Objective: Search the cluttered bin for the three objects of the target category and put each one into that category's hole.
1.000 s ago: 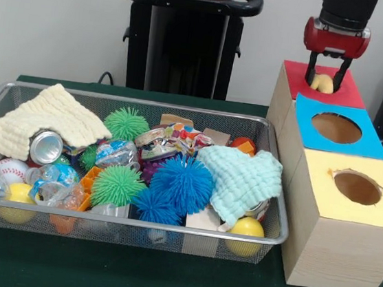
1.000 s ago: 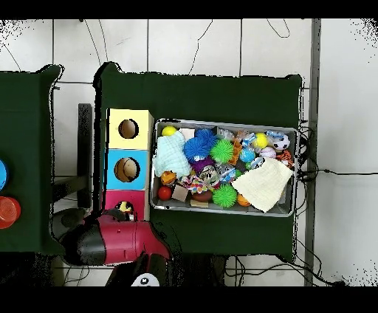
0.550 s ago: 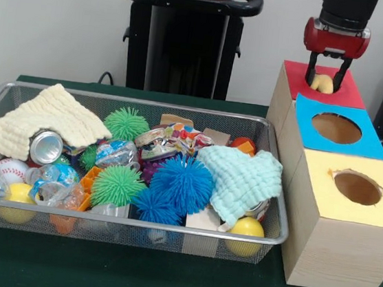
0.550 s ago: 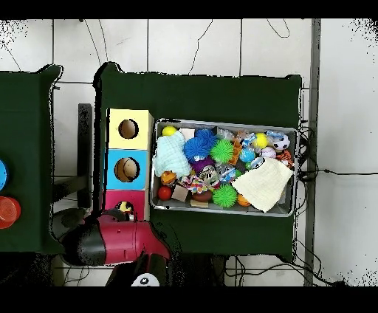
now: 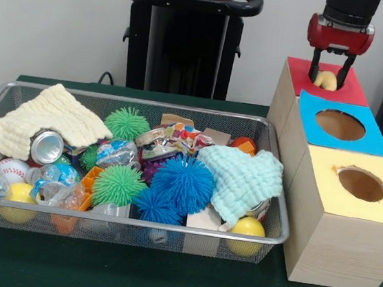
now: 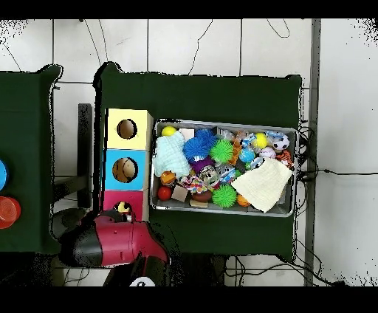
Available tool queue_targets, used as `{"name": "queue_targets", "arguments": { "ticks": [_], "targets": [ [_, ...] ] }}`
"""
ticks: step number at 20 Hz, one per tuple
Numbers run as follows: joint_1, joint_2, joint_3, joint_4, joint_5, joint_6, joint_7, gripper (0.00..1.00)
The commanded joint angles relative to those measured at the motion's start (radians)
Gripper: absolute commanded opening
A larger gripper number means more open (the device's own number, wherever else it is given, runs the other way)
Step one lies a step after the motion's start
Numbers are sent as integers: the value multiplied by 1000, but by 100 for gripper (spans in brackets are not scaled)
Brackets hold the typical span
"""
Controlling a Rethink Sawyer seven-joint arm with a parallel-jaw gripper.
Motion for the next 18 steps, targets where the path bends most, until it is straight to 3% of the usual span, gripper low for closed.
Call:
{"name": "queue_targets", "arguments": {
  "ticks": [1,9,13,15,18],
  "targets": [
    [-3,-229,-89,-41,-34,380,114,100],
    [-20,-227,-77,-19,-30,338,100,100],
    [-18,-232,-82,-27,-34,365,99,100],
    [20,-239,-120,-63,-52,427,122,100],
    [2,-238,-102,-48,-44,401,104,100]
  ]
}}
